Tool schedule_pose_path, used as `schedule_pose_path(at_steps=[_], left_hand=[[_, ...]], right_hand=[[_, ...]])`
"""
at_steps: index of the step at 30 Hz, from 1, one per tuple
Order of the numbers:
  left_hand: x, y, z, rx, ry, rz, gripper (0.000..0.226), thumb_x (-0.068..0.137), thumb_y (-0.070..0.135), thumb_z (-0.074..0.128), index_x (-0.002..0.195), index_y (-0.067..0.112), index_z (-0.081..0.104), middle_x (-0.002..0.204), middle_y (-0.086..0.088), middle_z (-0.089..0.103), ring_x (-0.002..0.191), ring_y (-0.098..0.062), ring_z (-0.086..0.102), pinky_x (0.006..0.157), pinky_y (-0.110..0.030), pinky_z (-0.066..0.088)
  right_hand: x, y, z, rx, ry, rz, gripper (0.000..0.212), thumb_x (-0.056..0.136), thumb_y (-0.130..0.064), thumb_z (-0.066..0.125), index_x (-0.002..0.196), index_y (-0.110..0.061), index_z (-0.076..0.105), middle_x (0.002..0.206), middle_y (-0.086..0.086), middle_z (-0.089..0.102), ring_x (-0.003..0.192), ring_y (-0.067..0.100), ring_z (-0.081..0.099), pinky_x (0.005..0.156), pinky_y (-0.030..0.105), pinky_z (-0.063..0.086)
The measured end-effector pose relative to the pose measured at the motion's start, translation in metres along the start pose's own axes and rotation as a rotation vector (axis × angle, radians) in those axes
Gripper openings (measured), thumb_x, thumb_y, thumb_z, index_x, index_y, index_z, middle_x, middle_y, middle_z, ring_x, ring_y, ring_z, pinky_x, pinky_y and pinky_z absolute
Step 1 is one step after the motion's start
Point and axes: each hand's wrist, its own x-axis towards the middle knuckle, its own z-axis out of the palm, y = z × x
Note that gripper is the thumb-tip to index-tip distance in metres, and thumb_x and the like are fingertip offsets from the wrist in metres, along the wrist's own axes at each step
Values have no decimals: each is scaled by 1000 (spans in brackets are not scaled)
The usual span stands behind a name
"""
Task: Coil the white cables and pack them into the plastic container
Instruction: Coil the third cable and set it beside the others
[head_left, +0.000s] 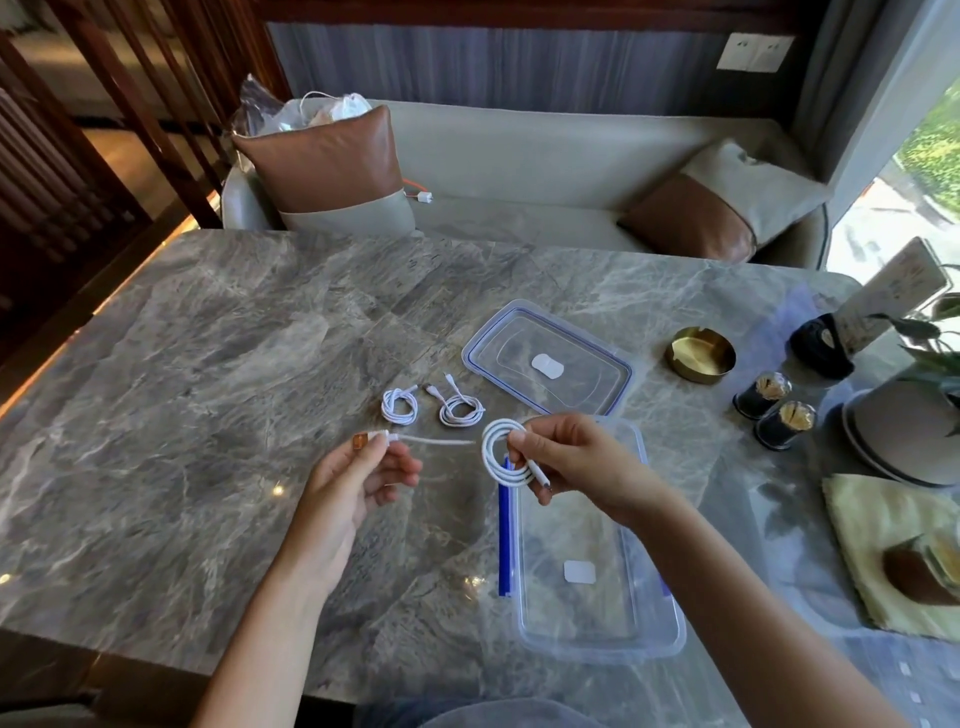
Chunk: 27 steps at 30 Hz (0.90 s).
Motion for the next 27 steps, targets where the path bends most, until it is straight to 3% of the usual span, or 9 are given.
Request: schedule_pose_path(at_steps=[4,7,11,13,16,20,23,25,27], left_hand=[[0,3,3,126,-188,-98,21,81,30,56,76,18,73,90,-11,75,75,-14,69,57,-17,50],[-3,2,7,107,-256,-125,30,84,37,46,86,18,69,84,-8,74,69,-14,65,53,-19,48],[-9,3,19,164,-145,107,15,92,26,43,93,18,55,73,0,67,63,-10,59,52,-18,45],[-10,8,24,215,-191,182,13,93,18,46,98,17,58,76,4,65,67,-8,58,55,-17,45],[-13,11,33,253,-286,209,28,91,23,42,101,15,67,81,4,65,75,-8,57,63,-17,44],[-15,-4,53,442,-105,363,16,86,27,57,82,23,72,79,7,59,74,-4,57,70,-11,41],[-15,-18,65,424,107,407,16,85,24,61,78,11,69,84,4,50,73,-4,55,63,-10,44],[-16,-22,73,295,248,390,13,90,19,54,80,13,60,81,4,52,69,1,53,62,-10,44],[-18,-21,80,9,293,188,17,96,17,44,83,17,53,69,5,60,54,-3,51,49,-16,43]], right_hand=[[2,6,2,-135,172,-72,34,98,-19,46,66,-10,55,42,-6,50,36,6,45,42,12,38],[4,7,3,-161,215,-99,35,98,-19,46,65,-9,54,39,-6,49,35,5,43,42,11,36],[7,9,8,-228,199,-85,34,96,-21,49,64,-10,56,39,-7,51,35,4,43,43,11,37],[10,11,12,-243,216,-90,35,96,-20,50,63,-12,56,38,-8,51,34,3,43,43,11,37],[13,11,16,-262,260,-102,36,96,-24,50,62,-14,57,38,-7,51,34,3,44,43,11,37],[14,10,19,-237,299,-127,36,95,-24,52,61,-16,57,43,-4,54,36,9,49,43,16,40],[14,10,24,-188,280,-140,31,94,-22,53,67,-9,59,49,4,57,37,12,51,43,20,42],[13,12,26,-141,273,-144,30,95,-20,53,67,-10,60,50,3,56,37,12,51,42,19,42],[12,12,26,-119,276,-147,31,95,-21,52,67,-11,60,52,5,55,39,12,50,43,19,42]])
